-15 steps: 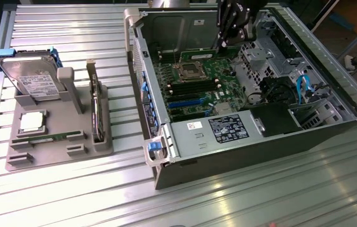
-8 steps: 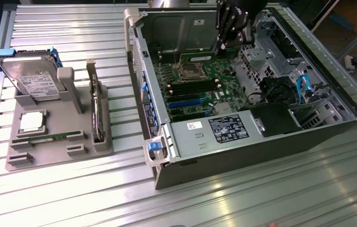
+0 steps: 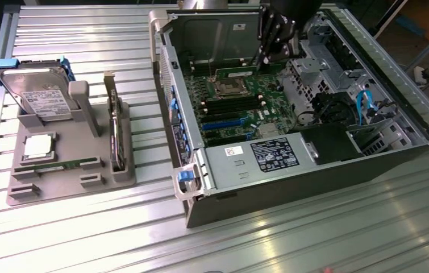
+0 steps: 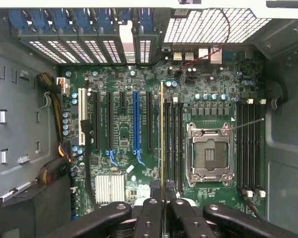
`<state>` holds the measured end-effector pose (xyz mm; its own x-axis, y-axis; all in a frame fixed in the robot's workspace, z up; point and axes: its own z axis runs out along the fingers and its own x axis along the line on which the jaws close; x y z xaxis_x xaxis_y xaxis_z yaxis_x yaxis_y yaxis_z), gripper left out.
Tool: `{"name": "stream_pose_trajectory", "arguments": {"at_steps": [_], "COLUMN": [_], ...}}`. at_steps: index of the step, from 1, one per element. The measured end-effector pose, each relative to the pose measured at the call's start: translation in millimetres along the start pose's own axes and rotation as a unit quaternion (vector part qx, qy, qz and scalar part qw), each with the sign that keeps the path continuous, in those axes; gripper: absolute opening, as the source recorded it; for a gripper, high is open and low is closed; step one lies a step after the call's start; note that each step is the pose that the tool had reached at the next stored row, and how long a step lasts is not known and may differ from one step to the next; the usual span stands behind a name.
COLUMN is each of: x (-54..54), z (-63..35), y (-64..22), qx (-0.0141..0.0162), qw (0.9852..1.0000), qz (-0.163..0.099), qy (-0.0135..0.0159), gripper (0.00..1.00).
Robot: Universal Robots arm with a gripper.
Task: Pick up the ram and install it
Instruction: 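Insert the ram into the slot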
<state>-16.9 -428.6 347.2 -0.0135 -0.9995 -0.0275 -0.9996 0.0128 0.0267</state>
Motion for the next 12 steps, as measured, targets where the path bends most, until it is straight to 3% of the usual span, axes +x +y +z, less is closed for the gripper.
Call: {"name": "stream_pose_trajectory", "arguments": {"at_steps": [12], "x": [0.6], "z": [23.5], "y": [-0.6], "qx": [0.0000], "qw": [1.0000], "qz": [0.000], "qy": [-0.0002], "gripper": [0.12]}}
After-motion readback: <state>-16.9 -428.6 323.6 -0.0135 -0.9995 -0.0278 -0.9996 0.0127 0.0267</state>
